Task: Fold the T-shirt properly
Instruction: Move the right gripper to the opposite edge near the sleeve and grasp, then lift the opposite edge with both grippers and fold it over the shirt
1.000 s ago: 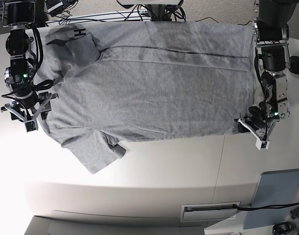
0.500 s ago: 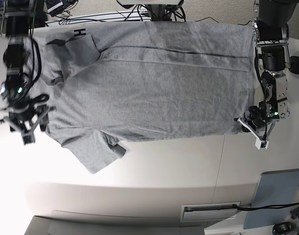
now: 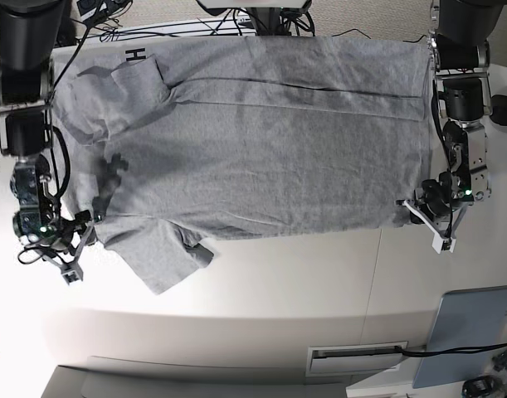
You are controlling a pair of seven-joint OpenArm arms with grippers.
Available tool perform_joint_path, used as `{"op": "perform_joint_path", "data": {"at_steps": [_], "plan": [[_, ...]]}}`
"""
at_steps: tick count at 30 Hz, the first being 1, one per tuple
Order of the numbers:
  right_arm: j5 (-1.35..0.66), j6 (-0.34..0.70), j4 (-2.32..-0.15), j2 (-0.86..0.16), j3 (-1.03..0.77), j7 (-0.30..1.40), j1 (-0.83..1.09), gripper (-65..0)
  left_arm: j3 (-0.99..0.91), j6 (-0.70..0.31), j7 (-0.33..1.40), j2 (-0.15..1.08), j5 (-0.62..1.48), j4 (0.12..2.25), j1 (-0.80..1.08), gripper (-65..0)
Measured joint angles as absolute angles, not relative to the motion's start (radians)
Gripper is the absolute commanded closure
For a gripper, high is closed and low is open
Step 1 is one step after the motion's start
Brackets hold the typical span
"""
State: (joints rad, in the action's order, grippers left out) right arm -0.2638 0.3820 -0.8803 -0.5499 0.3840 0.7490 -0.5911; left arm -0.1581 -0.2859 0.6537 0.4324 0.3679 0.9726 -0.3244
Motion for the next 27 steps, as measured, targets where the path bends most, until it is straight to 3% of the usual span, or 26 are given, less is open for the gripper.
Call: {"op": "perform_joint_path", "data": {"at_steps": [10,12,18,27], "plan": [[-0.250,0.367,-0.632,-0.459,0.492,0.638,-0.679,-35.0,-0.158,-0.289,0.654,0.432,0.334,0.973,-0.324,0.0],[-0.253,0.368,-0.614,-0.453,0.491,0.630,-0.682,-30.0,-0.158,-0.289,0.653,0.432,0.329,0.973,-0.324,0.0],[-0.265,0.374,-0.615,-0.440,0.491,0.667,-0.682,-0.6,-0.158,-0.289,0.647,0.432,0.326,0.973,-0.324,0.0],[-0.252,0.271,-0.710,-0.474,0.492,0.700,-0.637,0.0,-0.157,-0.270,0.707,0.435,0.347,1.102,-0.301,0.0]]}}
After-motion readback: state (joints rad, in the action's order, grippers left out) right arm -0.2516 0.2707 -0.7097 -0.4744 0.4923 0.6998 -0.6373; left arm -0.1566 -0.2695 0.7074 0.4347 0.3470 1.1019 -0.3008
